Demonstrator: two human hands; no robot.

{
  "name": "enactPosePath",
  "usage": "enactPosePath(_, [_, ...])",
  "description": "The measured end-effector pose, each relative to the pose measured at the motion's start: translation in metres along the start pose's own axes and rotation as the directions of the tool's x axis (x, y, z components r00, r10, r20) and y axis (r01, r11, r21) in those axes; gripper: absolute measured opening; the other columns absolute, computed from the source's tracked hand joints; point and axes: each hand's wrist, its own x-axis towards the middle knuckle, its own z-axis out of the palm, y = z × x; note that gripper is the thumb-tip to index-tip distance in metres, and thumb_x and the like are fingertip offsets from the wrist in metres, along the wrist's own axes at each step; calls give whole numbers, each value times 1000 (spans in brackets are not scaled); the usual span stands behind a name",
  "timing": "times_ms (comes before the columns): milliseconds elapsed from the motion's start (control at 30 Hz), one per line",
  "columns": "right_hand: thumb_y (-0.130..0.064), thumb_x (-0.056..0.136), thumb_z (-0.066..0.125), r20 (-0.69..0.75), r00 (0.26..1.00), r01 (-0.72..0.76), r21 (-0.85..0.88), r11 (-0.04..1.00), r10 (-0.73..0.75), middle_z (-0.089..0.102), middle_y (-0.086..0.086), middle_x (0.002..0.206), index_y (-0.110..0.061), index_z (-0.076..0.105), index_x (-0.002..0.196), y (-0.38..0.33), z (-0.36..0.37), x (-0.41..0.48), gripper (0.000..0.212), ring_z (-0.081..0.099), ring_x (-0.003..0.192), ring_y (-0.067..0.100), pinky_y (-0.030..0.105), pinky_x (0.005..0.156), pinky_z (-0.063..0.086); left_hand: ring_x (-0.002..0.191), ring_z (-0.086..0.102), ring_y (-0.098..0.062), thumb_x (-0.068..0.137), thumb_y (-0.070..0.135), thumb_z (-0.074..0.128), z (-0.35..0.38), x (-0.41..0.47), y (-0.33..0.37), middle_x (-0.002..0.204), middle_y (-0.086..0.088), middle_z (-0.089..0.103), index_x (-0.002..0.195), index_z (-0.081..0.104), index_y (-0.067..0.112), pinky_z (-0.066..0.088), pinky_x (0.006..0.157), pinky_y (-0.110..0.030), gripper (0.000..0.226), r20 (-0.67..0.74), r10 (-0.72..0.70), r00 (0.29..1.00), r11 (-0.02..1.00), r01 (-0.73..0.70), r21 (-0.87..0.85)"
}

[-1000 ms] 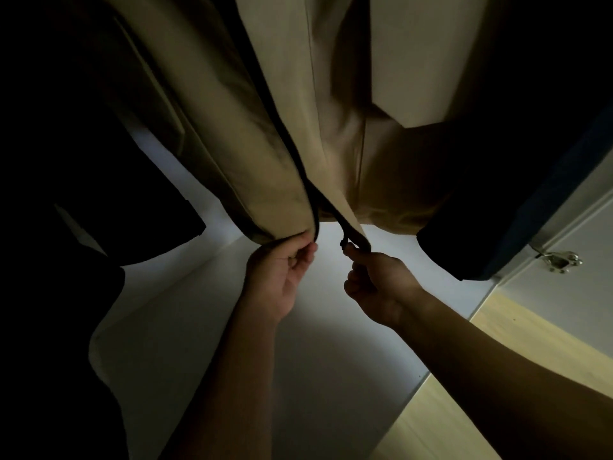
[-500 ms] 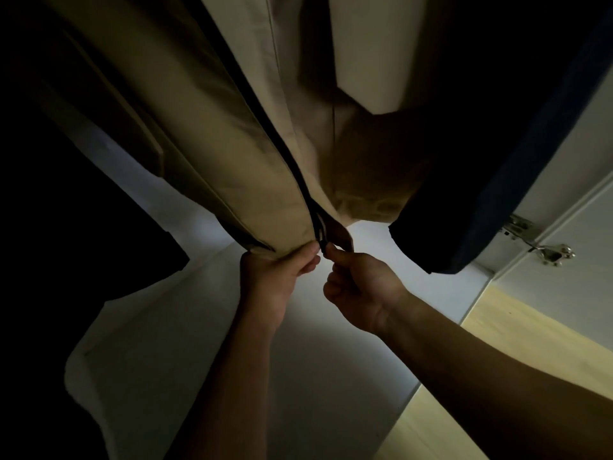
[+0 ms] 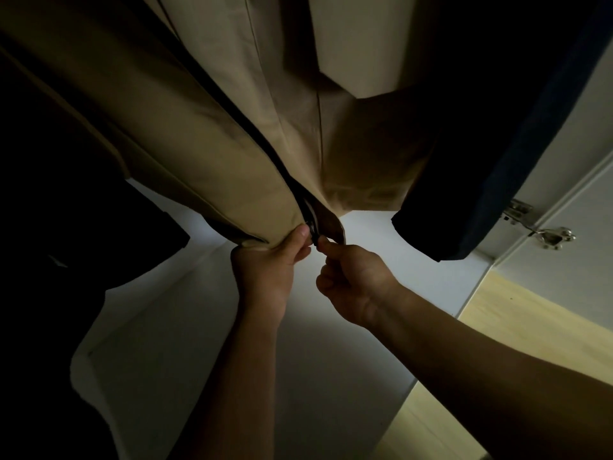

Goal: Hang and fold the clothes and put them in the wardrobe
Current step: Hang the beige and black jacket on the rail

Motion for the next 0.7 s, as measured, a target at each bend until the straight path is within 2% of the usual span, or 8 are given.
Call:
enactPosePath(133, [-2,92,68,-16,1000,5,2,1000,-5,32,-3,53,-8,61,98,1,2,0,11,27,47,9,24,45,31,75,77,-25,77,6,85,-1,1,-2,81,-3,78,68,78,26,63,72,-39,22,9,18,1000,1000,-18,4])
enactPosePath(367, [-3,92,68,-23,1000,18,6,1000,-18,32,-4,50,-9,58,90,2,6,-3,12,28,44,9,25,46,31,74,77,-19,73,14,89,-2,1,-8,78,7,77,77,74,26,60,82,-50,20,-7,77,997,986,-75,152])
enactPosePath(500, [-5,93,67,-17,999,29,-16,999,-29,31,-4,52,-7,59,95,3,7,-4,9,27,46,10,26,47,30,71,77,-19,76,16,86,0,0,-7,74,2,77,69,75,27,62,78,-49,17,-53,121,991,982,-112,151])
enactPosePath(633, [-5,94,67,-32,999,32,-10,999,-32,29,-4,50,-7,60,99,2,8,-5,9,26,45,10,25,46,29,74,77,-17,79,17,84,0,2,-7,77,8,77,69,77,40,61,82,-49,26,-27,137,990,973,-129,192])
enactPosePath(700, [-5,94,67,-40,999,33,-13,999,-34,30,-5,48,-6,61,98,2,8,-4,8,26,45,10,25,46,29,74,77,-15,79,20,84,0,2,-10,77,7,77,72,77,28,61,82,-48,13,-21,134,991,967,-126,223])
